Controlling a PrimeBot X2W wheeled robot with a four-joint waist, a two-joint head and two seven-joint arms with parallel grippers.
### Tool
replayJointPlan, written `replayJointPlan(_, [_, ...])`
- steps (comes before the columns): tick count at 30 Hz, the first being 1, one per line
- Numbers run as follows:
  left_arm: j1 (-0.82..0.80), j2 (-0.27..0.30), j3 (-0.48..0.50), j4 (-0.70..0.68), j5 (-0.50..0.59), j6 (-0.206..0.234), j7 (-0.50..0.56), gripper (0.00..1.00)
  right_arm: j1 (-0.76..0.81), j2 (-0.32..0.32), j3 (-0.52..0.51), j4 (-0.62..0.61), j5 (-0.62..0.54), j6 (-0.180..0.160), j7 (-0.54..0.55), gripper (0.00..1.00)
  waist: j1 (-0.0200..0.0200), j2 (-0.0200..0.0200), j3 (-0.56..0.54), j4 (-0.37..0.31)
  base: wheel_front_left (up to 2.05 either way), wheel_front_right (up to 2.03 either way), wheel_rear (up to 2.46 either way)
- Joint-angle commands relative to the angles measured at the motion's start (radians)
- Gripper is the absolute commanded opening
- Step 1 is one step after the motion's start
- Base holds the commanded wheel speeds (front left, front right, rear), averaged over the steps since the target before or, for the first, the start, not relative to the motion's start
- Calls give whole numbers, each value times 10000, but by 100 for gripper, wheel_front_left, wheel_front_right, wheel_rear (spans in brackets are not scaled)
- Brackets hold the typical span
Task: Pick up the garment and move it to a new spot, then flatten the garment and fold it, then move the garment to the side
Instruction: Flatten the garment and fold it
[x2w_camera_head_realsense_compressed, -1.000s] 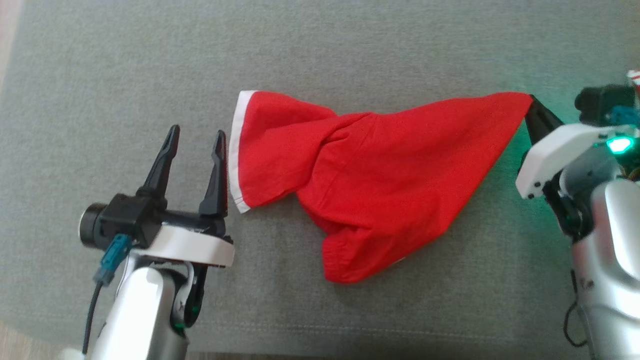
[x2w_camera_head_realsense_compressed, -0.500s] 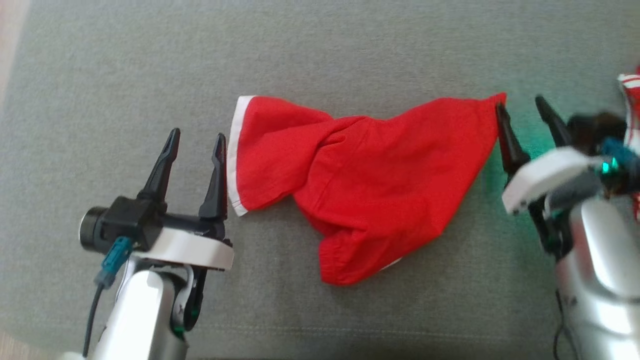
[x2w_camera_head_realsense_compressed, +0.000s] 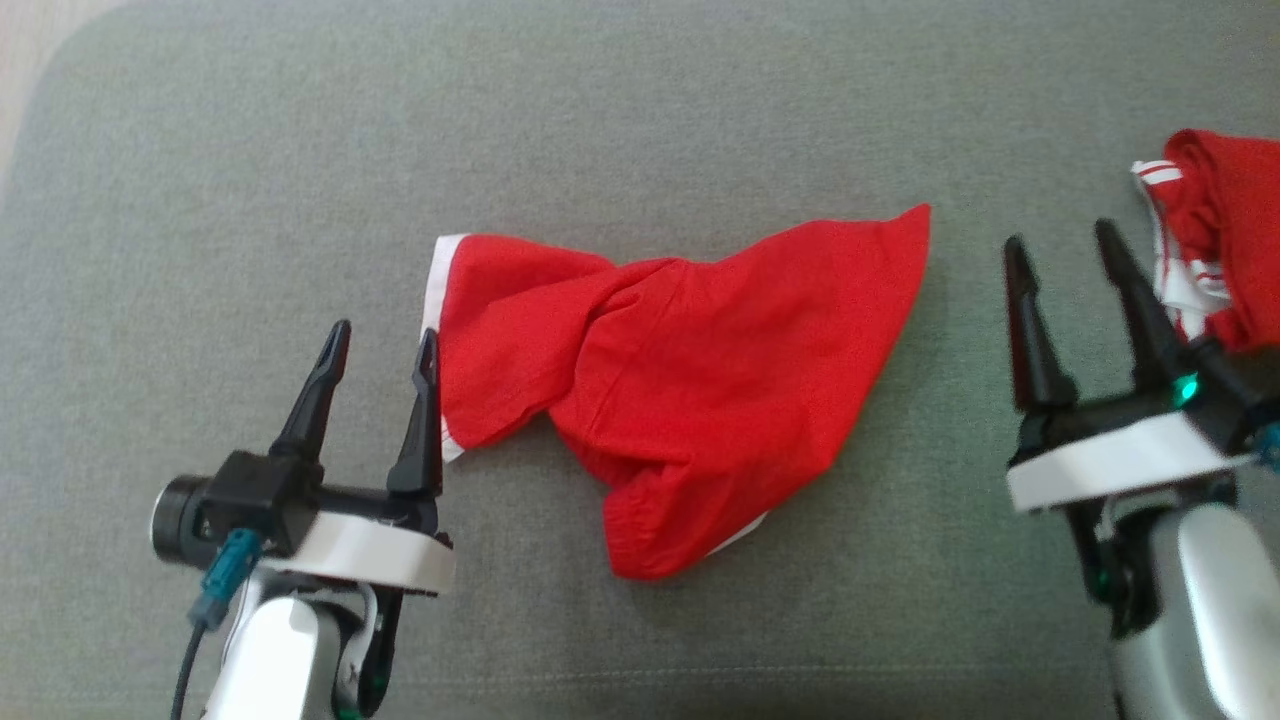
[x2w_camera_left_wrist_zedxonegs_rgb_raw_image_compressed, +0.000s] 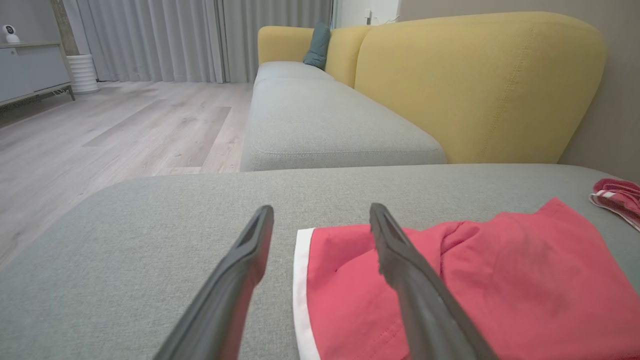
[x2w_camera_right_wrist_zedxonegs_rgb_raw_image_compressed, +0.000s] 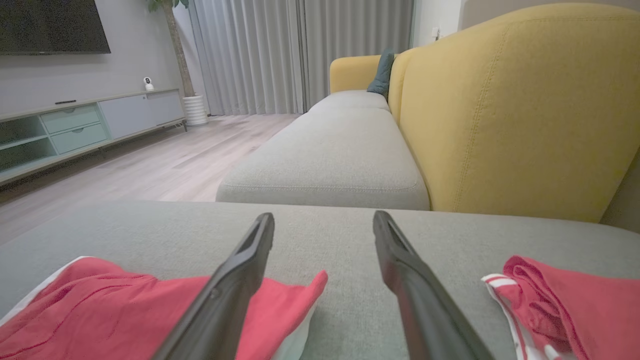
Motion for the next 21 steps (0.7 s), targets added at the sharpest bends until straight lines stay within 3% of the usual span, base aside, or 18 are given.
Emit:
replayJointPlan(1, [-59, 201, 325, -385, 128, 41, -120, 100, 261, 105, 235, -654, -67, -9, 101, 100, 0, 0, -137, -91, 0, 0, 0])
replayJointPlan(17, [164, 251, -22, -610, 156, 65, 0, 100, 1049, 500, 146, -1717, -104, -9, 523, 100, 0, 0, -167, -235, 0, 0, 0])
replayJointPlan(21, [113, 272, -547, -763, 283, -233, 314, 100, 1034, 528, 134, -1731, -94, -9, 559, 100, 0, 0, -120, -205, 0, 0, 0])
